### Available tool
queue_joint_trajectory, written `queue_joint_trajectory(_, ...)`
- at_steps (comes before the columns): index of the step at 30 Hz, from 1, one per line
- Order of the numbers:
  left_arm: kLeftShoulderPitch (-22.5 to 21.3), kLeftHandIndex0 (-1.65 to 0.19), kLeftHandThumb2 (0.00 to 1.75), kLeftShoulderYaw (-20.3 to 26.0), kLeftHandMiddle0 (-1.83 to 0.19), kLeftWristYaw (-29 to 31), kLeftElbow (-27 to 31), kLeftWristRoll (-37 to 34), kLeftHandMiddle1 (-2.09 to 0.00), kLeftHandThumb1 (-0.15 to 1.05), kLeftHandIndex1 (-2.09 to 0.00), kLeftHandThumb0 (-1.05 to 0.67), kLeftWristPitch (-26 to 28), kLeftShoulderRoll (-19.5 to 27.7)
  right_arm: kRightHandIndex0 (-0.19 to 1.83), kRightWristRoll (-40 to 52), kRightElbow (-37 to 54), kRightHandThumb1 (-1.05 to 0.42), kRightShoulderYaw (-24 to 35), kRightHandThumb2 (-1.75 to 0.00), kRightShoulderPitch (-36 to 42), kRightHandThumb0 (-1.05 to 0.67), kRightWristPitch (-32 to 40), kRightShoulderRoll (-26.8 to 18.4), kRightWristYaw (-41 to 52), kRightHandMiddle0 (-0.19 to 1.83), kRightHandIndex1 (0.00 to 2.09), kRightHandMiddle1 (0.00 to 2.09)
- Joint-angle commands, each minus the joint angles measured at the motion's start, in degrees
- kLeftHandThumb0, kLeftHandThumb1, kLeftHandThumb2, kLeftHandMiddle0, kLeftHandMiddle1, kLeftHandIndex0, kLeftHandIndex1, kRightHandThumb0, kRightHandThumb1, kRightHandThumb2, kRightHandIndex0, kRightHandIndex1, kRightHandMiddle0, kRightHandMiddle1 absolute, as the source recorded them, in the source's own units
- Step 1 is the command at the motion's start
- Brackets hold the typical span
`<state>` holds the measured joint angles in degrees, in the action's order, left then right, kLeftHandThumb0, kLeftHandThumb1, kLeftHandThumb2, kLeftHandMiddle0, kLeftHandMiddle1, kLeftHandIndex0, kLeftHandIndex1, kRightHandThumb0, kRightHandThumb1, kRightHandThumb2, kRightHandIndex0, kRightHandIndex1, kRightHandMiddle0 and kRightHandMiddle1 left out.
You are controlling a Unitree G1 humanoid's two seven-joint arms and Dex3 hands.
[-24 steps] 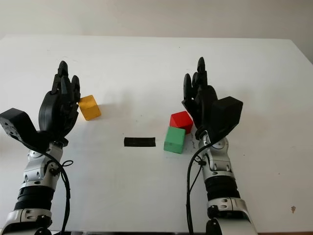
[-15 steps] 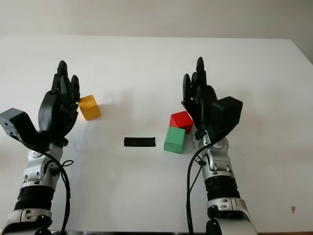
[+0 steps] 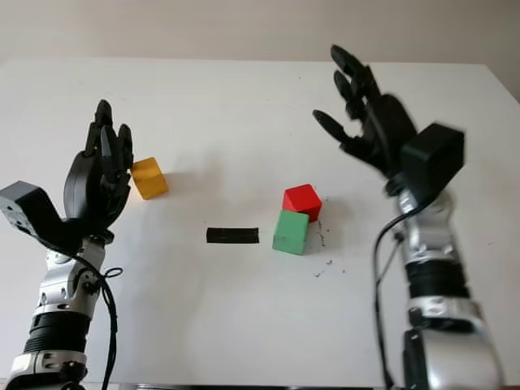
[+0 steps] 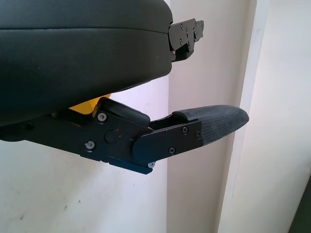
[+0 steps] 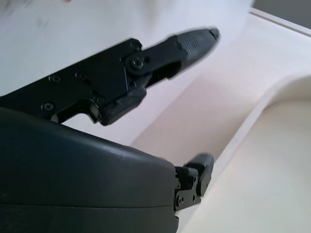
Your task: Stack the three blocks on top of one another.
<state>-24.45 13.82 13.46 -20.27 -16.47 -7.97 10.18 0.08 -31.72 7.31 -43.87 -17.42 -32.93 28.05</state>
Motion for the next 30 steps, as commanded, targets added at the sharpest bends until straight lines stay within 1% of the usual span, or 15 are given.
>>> queue_joint_trajectory(1, 0.84, 0.19, 0.67, -0.07, 0.19, 0.13, 0.8, 0.11, 0.0, 1.05, 0.0, -0.76, -0.24, -0.21, 0.4, -2.94, -0.6, -0.67, -2.28, -0.05, -1.12, -0.73, -2.05, -3.98, 2.27, 0.46, 0.11, 0.41)
queue_joint_trajectory(3, 1.01, 0.19, 0.67, -0.16, 0.19, -0.23, 0.95, 0.26, 0.0, 1.05, 0.0, -0.77, -0.18, -0.35, 0.43, -6.88, -1.59, -0.65, -4.21, -0.05, -2.68, -0.74, -4.64, -7.81, 3.45, 0.57, 0.09, 0.26)
queue_joint_trajectory(5, 1.21, 0.19, 0.67, -0.22, 0.19, -0.37, 1.24, 0.24, 0.0, 1.05, 0.0, -0.77, -0.03, -0.48, 0.44, -9.96, -2.04, -0.62, -5.94, -0.05, -3.9, -0.73, -6.2, -10.36, 4.41, 0.62, 0.07, 0.18)
queue_joint_trajectory(7, 1.35, 0.19, 0.67, -0.23, 0.19, -0.29, 1.54, 0.12, 0.0, 1.05, 0.0, -0.76, -0.04, -0.61, 0.42, -14.24, -2.6, -0.61, -8.57, -0.05, -5.36, -0.7, -8.83, -13.47, 5.59, 0.62, 0.06, 0.14)
queue_joint_trajectory(8, 1.4, 0.19, 0.67, -0.24, 0.19, -0.34, 1.66, 0.14, 0.0, 1.05, 0.0, -0.76, -0.1, -0.66, 0.39, -16.65, -2.19, -0.63, -9.99, -0.06, -5.82, -0.72, -9.3, -14.76, 6.02, 0.6, 0.04, 0.11)
queue_joint_trajectory(11, 1.6, 0.19, 0.67, -0.27, 0.19, -0.43, 2.18, 0.23, 0.0, 1.05, 0.0, -0.76, -0.08, -0.68, 0.33, -20.7, -0.6, -0.66, -12.91, -0.07, -6.29, -0.72, -10.31, -16.79, 7.66, 0.55, 0.03, 0.08)
queue_joint_trajectory(15, 1.76, 0.19, 0.68, -0.24, 0.19, -0.64, 2.64, 0.18, 0.0, 1.05, 0.0, -0.76, 0.12, -0.7, 0.33, -22.29, -0.21, -0.67, -14.48, -0.06, -5.79, -0.7, -13.09, -17.32, 7.57, 0.56, 0.04, 0.07)
queue_joint_trajectory(19, 1.82, 0.19, 0.67, -0.27, 0.19, -0.83, 2.92, 0.19, 0.0, 1.05, 0.0, -0.76, 0.29, -0.64, 0.32, -25.87, 0.17, -0.7, -16.28, -0.07, -4.8, -0.76, -16.34, -17.44, 4.81, 0.54, 0.04, 0.06)
queue_joint_trajectory(25, 2.0, 0.19, 0.68, -0.46, 0.19, -1.33, 3.64, 0.43, 0.0, 1.05, 0.0, -0.76, 0.91, -0.75, 0.31, -28.38, 0.75, -0.71, -17.47, -0.06, -2.77, -0.81, -17.54, -15.07, -1.37, 0.54, 0.05, 0.06)
queue_joint_trajectory(30, 2.18, 0.19, 0.67, -0.41, 0.19, -1.32, 3.84, 0.3, 0.0, 1.05, 0.0, -0.76, 1.03, -0.68, 0.33, -27.83, 0.15, -0.71, -18.07, -0.06, -1.6, -0.82, -17.72, -13.33, -3.21, 0.54, 0.06, 0.06)
